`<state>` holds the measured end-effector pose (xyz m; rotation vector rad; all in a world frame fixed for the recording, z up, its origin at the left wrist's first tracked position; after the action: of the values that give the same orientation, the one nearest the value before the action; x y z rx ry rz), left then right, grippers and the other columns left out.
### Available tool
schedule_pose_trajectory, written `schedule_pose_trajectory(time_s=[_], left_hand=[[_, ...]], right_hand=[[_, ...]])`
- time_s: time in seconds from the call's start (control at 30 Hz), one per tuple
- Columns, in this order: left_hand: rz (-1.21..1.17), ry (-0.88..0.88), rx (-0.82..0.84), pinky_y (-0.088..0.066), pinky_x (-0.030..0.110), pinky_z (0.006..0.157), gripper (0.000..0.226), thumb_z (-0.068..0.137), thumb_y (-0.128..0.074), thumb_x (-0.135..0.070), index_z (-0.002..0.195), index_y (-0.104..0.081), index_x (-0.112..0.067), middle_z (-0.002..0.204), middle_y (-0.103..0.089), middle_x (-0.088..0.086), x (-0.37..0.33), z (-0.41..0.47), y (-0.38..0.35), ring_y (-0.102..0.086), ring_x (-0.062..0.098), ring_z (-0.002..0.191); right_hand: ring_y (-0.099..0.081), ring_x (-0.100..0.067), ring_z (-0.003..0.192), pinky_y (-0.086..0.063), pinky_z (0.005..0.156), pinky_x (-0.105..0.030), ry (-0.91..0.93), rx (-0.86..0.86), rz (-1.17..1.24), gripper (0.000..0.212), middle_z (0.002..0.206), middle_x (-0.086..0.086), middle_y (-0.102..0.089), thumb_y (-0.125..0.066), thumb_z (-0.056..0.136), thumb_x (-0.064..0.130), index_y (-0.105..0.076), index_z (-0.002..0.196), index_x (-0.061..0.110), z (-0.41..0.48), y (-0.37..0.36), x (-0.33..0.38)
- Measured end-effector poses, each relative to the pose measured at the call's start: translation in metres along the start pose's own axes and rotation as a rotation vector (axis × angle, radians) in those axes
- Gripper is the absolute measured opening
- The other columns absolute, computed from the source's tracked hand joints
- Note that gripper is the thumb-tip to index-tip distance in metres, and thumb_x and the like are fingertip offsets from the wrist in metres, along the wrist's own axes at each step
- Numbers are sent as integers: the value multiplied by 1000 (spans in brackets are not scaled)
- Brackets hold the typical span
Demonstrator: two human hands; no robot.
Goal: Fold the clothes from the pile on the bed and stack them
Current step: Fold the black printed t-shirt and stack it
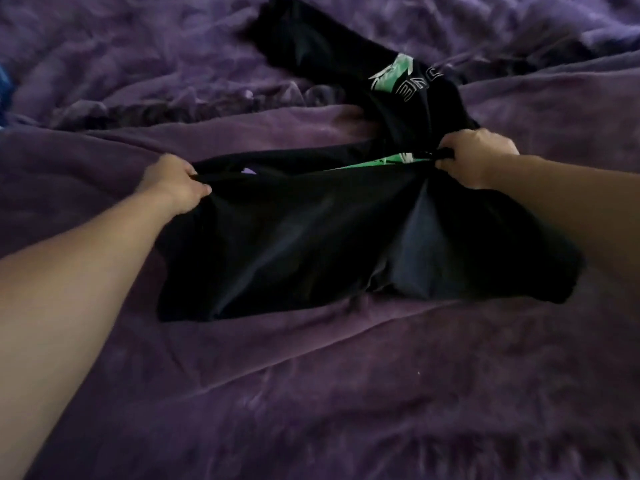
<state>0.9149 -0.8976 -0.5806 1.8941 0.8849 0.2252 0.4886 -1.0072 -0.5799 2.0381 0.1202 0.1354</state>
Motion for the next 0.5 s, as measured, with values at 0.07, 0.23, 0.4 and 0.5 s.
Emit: schedule_pose_trajectory(time_s=[0.07, 0.23, 0.4, 0.5], left_hand=[[227, -18, -258, -38, 47, 96, 30, 82, -71, -27, 109, -63, -17, 119, -59, 17, -9, 2, -4, -52, 37, 113], [404, -566, -522, -25, 53, 104, 39, 86, -58, -19, 124, -52, -18, 146, -35, 17, -35, -26, -35, -31, 39, 134], [455, -554, -252, -23, 57, 111, 49, 97, -42, -35, 144, -40, -20, 155, -22, 19, -35, -21, -80, -20, 35, 144], [472, -522, -175, -19, 55, 114, 51, 98, -40, -36, 146, -34, -21, 157, -19, 18, -38, -7, -88, -14, 33, 146]], right_hand=[[-59, -38, 104, -39, 75, -38, -14, -93, -40, 36, 113, -17, -63, -62, 88, 43, -57, 118, 23, 11, -11, -6], [-47, -38, 112, -38, 88, -50, 118, -352, -56, 51, 120, -16, -53, -71, 80, 38, -53, 122, 16, 8, -13, -8], [-39, -31, 128, -36, 98, -47, 69, -493, 299, 66, 143, -6, -40, -64, 78, 49, -44, 135, 22, 38, 17, 2], [-48, -24, 124, -41, 102, -41, -208, -350, 592, 81, 135, -5, -51, -69, 69, 63, -46, 132, 18, 94, 34, -1]])
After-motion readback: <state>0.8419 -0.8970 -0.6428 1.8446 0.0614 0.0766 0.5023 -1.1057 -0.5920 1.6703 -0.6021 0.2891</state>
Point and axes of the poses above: each hand's wrist, its own z-axis towards the middle knuckle, its own y-axis out of the back of the hand, x = y × z, the point moved 4 cm from there along z, towards the middle knuckle
